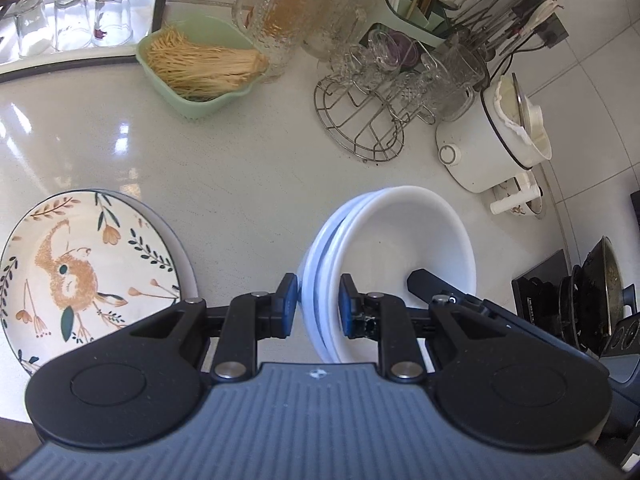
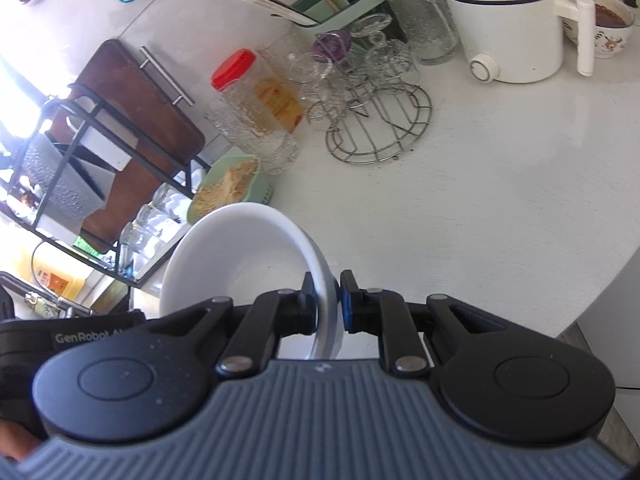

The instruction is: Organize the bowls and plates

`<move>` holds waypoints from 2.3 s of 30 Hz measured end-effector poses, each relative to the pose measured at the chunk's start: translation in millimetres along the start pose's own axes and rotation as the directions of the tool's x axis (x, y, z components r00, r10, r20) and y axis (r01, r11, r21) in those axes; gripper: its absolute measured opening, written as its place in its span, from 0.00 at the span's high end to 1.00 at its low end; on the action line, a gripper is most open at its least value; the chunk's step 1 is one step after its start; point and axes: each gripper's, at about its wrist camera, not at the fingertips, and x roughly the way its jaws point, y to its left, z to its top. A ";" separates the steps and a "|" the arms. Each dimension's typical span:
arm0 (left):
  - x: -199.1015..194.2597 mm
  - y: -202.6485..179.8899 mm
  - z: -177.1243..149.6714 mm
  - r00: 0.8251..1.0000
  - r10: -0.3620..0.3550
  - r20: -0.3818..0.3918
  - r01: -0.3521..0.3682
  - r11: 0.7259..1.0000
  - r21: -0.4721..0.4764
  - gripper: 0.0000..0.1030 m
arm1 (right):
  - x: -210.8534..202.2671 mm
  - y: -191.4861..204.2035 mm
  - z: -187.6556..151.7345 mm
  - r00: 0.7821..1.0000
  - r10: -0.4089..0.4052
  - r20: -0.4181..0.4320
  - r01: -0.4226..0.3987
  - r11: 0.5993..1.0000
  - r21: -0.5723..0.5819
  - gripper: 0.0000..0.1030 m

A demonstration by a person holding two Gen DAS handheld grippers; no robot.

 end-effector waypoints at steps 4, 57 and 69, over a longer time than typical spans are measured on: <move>-7.9 9.1 -2.7 1.000 0.014 0.002 -0.013 1.000 -0.012 0.76 | 2.8 10.2 -3.2 1.000 0.010 -0.020 -0.011 1.000 -0.016 0.85; -33.2 205.7 -9.3 0.996 0.086 -0.018 -0.088 0.989 -0.119 0.76 | 112.9 154.1 -86.5 0.967 -0.070 -0.244 0.005 0.966 -0.257 0.84; -22.1 215.1 4.9 0.995 0.095 -0.030 -0.097 0.991 -0.091 0.74 | 123.8 162.0 -88.1 0.966 -0.122 -0.227 0.058 0.961 -0.269 0.84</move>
